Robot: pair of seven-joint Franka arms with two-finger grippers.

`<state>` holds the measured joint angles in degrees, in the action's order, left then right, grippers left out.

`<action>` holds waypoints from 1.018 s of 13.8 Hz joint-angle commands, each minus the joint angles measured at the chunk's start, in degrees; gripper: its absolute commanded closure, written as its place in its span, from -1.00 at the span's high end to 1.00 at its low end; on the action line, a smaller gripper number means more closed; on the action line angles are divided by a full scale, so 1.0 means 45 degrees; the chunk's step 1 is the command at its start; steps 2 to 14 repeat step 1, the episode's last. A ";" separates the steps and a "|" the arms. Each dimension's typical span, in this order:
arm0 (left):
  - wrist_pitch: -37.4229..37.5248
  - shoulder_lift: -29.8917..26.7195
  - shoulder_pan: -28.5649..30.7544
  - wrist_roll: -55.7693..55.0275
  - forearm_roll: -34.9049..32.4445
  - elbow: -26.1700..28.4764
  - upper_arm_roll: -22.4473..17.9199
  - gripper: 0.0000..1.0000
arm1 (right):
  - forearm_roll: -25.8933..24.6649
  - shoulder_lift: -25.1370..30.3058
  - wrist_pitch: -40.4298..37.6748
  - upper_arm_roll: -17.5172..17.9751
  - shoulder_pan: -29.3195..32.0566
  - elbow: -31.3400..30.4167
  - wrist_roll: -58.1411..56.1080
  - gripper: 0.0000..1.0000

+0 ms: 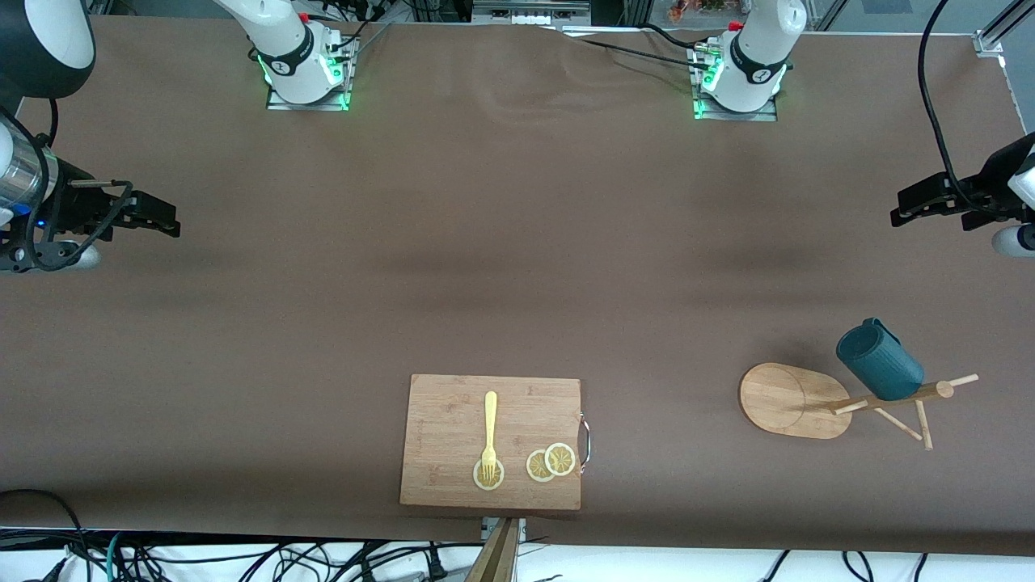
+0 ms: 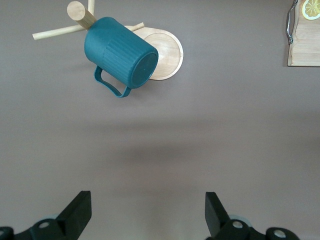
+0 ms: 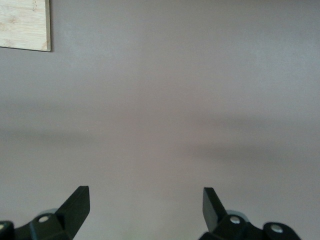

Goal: Pass cup and hang on rack

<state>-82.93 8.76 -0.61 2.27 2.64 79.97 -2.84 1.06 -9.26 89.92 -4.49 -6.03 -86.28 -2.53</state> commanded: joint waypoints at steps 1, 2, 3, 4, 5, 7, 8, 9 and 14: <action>0.0049 -0.0071 -0.0040 -0.0172 -0.0372 -0.0018 0.0064 1.00 | -0.0059 0.0183 -0.0002 0.0041 -0.0007 -0.0045 0.0054 1.00; 0.0049 -0.0071 -0.0040 -0.0172 -0.0372 -0.0018 0.0064 1.00 | -0.0059 0.0183 -0.0002 0.0041 -0.0007 -0.0045 0.0054 1.00; 0.0049 -0.0071 -0.0040 -0.0172 -0.0372 -0.0018 0.0064 1.00 | -0.0059 0.0183 -0.0002 0.0041 -0.0007 -0.0045 0.0054 1.00; 0.0049 -0.0071 -0.0040 -0.0172 -0.0372 -0.0018 0.0064 1.00 | -0.0059 0.0183 -0.0002 0.0041 -0.0007 -0.0045 0.0054 1.00; 0.0049 -0.0071 -0.0040 -0.0172 -0.0372 -0.0018 0.0064 1.00 | -0.0059 0.0183 -0.0002 0.0041 -0.0007 -0.0045 0.0054 1.00; 0.0049 -0.0071 -0.0040 -0.0172 -0.0372 -0.0018 0.0064 1.00 | -0.0059 0.0183 -0.0002 0.0041 -0.0007 -0.0045 0.0054 1.00; 0.0049 -0.0071 -0.0040 -0.0172 -0.0372 -0.0018 0.0064 1.00 | -0.0059 0.0183 -0.0002 0.0041 -0.0007 -0.0045 0.0054 1.00; 0.0049 -0.0071 -0.0040 -0.0172 -0.0372 -0.0018 0.0064 1.00 | -0.0059 0.0183 -0.0002 0.0041 -0.0007 -0.0045 0.0054 1.00; 0.0049 -0.0071 -0.0040 -0.0172 -0.0372 -0.0018 0.0064 1.00 | -0.0059 0.0183 -0.0002 0.0041 -0.0007 -0.0045 0.0054 1.00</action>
